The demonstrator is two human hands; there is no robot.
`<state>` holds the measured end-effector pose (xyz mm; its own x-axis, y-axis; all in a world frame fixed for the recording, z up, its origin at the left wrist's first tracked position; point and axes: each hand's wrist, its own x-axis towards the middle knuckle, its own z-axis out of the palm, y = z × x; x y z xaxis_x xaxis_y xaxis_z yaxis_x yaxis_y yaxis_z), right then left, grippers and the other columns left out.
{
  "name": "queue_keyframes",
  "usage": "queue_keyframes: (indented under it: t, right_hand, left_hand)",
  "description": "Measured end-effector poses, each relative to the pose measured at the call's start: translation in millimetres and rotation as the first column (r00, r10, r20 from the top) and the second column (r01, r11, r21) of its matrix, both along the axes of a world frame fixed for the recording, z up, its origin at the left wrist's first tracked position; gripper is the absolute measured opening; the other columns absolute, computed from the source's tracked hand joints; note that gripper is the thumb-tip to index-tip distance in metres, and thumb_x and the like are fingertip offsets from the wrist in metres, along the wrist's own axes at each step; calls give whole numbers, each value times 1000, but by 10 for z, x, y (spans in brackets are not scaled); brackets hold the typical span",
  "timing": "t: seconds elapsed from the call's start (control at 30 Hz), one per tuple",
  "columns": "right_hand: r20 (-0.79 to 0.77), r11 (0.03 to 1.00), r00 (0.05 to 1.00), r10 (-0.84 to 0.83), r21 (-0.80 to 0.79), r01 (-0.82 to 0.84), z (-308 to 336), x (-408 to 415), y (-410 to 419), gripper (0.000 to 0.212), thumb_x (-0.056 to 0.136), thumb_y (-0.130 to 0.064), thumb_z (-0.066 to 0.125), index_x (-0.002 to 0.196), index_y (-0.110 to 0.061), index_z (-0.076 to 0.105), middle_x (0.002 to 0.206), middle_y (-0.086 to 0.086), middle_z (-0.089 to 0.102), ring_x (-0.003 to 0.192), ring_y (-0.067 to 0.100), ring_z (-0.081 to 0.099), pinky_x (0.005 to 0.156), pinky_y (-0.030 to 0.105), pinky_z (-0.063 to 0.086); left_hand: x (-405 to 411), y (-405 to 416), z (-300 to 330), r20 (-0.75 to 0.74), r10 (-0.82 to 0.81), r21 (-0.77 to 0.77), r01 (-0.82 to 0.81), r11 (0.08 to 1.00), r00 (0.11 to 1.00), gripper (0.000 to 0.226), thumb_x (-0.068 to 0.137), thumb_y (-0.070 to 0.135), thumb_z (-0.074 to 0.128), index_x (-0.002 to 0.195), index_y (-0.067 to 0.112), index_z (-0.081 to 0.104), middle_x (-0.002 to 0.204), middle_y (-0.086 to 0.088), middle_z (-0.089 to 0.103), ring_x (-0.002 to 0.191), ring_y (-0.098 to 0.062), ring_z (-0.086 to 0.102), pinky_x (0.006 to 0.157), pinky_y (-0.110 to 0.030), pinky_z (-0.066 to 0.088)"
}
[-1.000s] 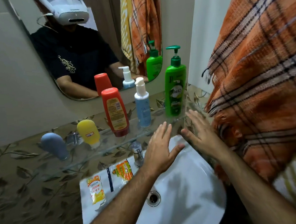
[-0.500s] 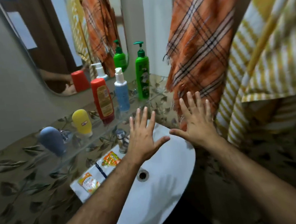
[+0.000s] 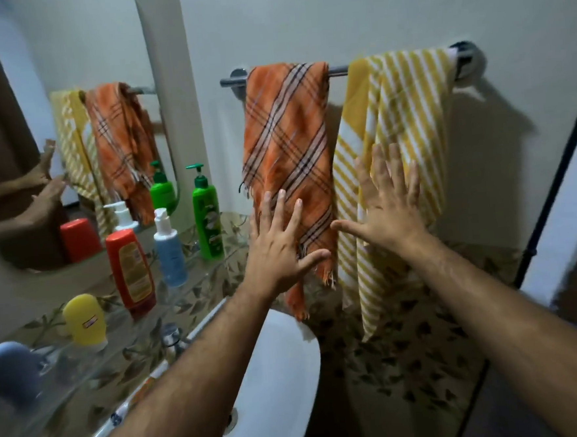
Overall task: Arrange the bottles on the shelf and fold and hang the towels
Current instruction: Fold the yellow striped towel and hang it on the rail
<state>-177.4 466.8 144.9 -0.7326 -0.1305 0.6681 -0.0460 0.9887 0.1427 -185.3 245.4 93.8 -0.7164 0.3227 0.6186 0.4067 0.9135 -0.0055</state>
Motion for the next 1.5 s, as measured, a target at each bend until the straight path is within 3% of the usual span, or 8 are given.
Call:
queue_keyframes:
  t: [0.27, 0.53, 0.67, 0.83, 1.03, 1.27, 1.37, 1.5]
  right_hand:
    - [-223, 952, 975, 8, -297, -75, 729, -103, 584, 104, 80, -57, 68, 156, -14, 13, 164, 17, 4, 151, 37, 3, 119, 53, 9]
    - [-294, 630, 947, 133, -713, -310, 998, -269, 720, 89, 88, -15, 68, 155, -12, 10, 160, 10, 26, 142, 28, 32, 113, 40, 33]
    - [-154, 546, 964, 217, -800, -251, 1042, -276, 745, 53, 90, -14, 60, 139, -3, 41, 135, 14, 56, 120, 30, 57, 87, 28, 42]
    - [-15, 523, 891, 454, -805, -279, 1020, -146, 758, 41, 84, -16, 68, 119, 2, 55, 110, 9, 61, 104, 22, 59, 77, 26, 43]
    - [336, 559, 504, 796, -728, -398, 735, -92, 959, 20, 78, -17, 74, 96, -24, 70, 103, -3, 74, 101, 12, 68, 87, 28, 54]
    - [-393, -61, 614, 684, -870, -489, 723, -100, 870, 32, 82, -41, 67, 95, -13, 59, 90, -2, 65, 86, 10, 63, 79, 25, 53]
    - [-444, -118, 642, 625, -867, -484, 805, -156, 844, 19, 90, -29, 68, 102, -20, 56, 97, -12, 62, 86, -4, 61, 77, 11, 51]
    - [-317, -80, 633, 706, -924, -373, 747, -156, 775, 28, 74, -25, 75, 90, -3, 70, 77, -3, 71, 73, 11, 67, 71, 30, 55]
  left_hand:
    - [-223, 637, 680, -124, -93, 100, 106, 989, 988, 104, 76, 89, 16, 156, 23, 8, 164, -7, -2, 149, -25, -14, 120, -51, -7]
    - [-315, 1157, 858, -136, -126, 152, 147, 977, 983, 101, 77, 87, 24, 155, 24, 11, 164, -7, 2, 150, -24, -6, 120, -53, 2]
    - [-357, 1331, 933, -95, -223, 289, 241, 926, 970, 99, 78, 81, 39, 155, 25, 12, 163, -6, 8, 149, -23, 11, 120, -45, 16]
    - [-295, 1606, 1102, -63, -456, 782, 328, 530, 888, 105, 73, 88, 27, 151, 18, 27, 155, -3, 33, 141, -14, 33, 117, -37, 28]
    - [-266, 1723, 1143, -34, -501, 963, 162, 214, 865, 62, 77, 57, 64, 120, 11, 62, 112, -6, 71, 106, -19, 67, 98, -45, 50]
    - [-64, 1682, 892, 11, -548, 983, 91, 158, 836, 26, 95, 32, 59, 114, 15, 65, 108, -1, 73, 101, -15, 69, 93, -33, 54]
    - [3, 1611, 789, 70, -563, 970, 76, 232, 824, 33, 93, 38, 61, 116, 16, 65, 109, 2, 73, 101, -12, 69, 90, -29, 54]
    - [147, 1528, 671, 109, -582, 958, 71, 278, 806, 46, 90, 58, 50, 109, 19, 65, 108, 1, 72, 99, -11, 68, 89, -27, 54]
